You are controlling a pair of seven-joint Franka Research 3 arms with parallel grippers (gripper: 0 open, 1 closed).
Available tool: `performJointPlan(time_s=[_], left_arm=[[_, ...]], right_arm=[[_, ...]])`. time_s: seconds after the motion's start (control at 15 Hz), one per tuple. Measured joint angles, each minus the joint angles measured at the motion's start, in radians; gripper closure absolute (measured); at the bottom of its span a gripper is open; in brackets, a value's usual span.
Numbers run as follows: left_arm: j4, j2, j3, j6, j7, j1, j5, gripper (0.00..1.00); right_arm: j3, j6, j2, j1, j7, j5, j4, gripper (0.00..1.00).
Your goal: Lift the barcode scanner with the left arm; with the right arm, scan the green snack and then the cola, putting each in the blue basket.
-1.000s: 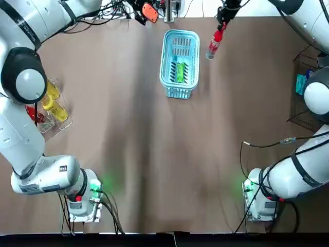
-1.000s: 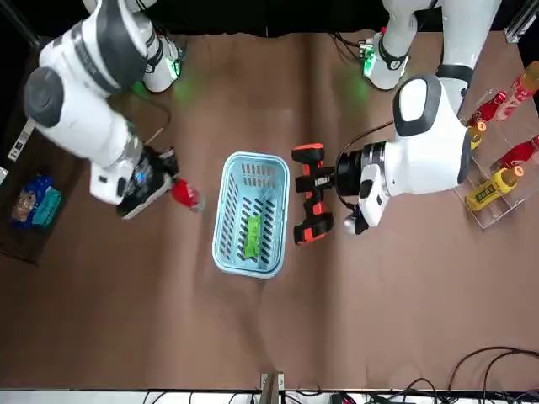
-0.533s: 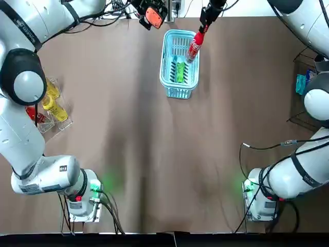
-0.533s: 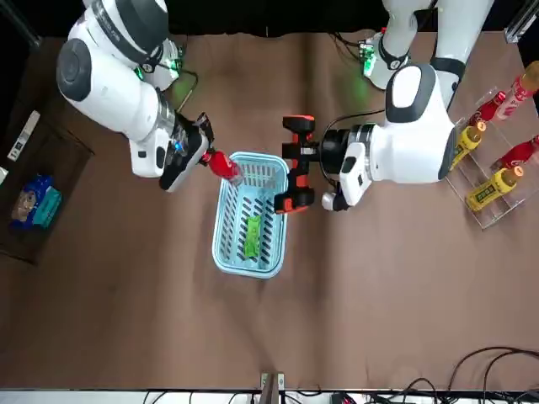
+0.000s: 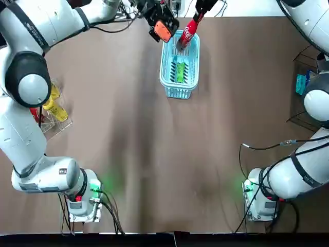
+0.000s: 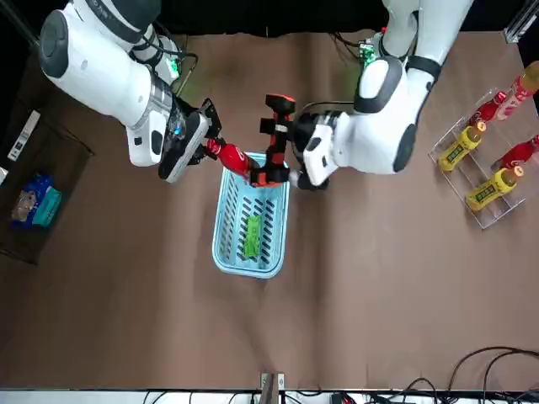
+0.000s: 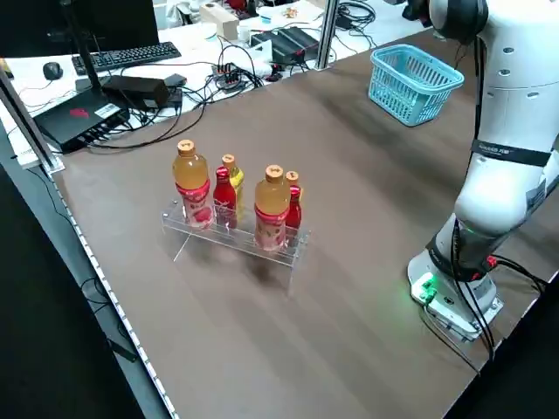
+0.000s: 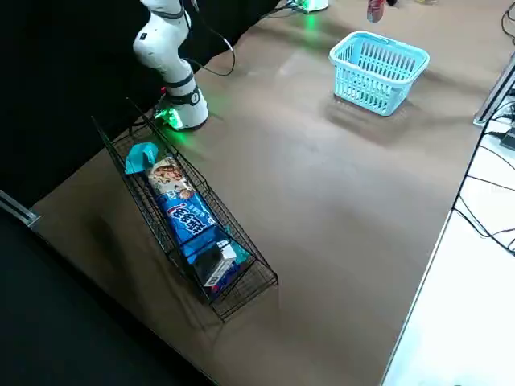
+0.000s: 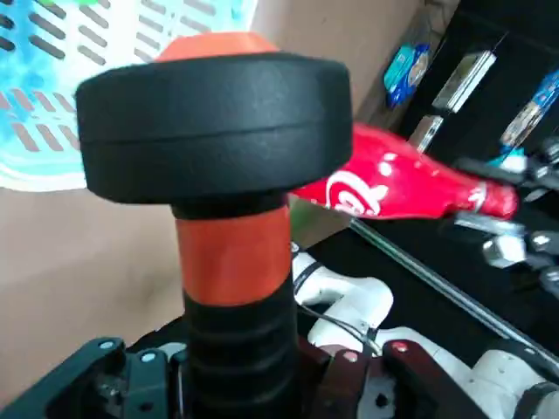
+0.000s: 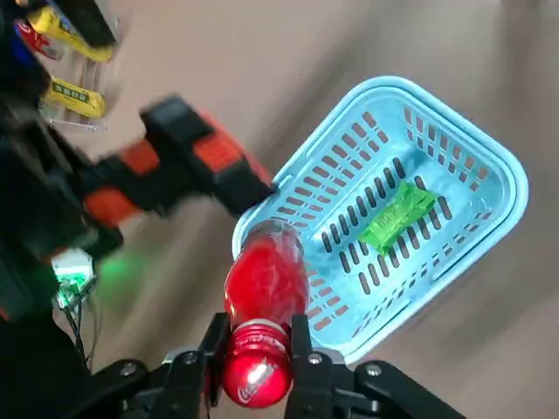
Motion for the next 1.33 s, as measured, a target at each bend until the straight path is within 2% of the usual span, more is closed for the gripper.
performJointPlan(time_s=[0.67, 0.93, 1.2, 1.27, 1.33], left_arm=[[0.003, 0.003, 0.007, 0.001, 0.006, -0.013, 0.019, 0.94], [0.012, 0.0, 0.032, 0.001, 0.008, 0.05, 0.168, 0.94], [0.012, 0.0, 0.042, -0.004, -0.02, 0.093, 0.413, 0.94], [0.002, 0.0, 0.074, -0.004, -0.071, 0.089, 0.515, 0.94], [-0.007, 0.001, 0.095, -0.004, -0.083, 0.088, 0.568, 0.94]], right_arm=[[-0.001, 0.007, 0.001, 0.0, -0.002, 0.008, 0.0, 0.68], [-0.001, 0.007, 0.002, 0.0, -0.002, 0.008, 0.0, 0.68], [-0.002, 0.026, 0.027, 0.022, 0.007, -0.007, -0.001, 0.68], [-0.002, 0.078, 0.074, 0.058, 0.075, -0.083, -0.003, 0.68], [-0.003, 0.106, 0.104, 0.087, 0.139, -0.146, -0.004, 0.68]])
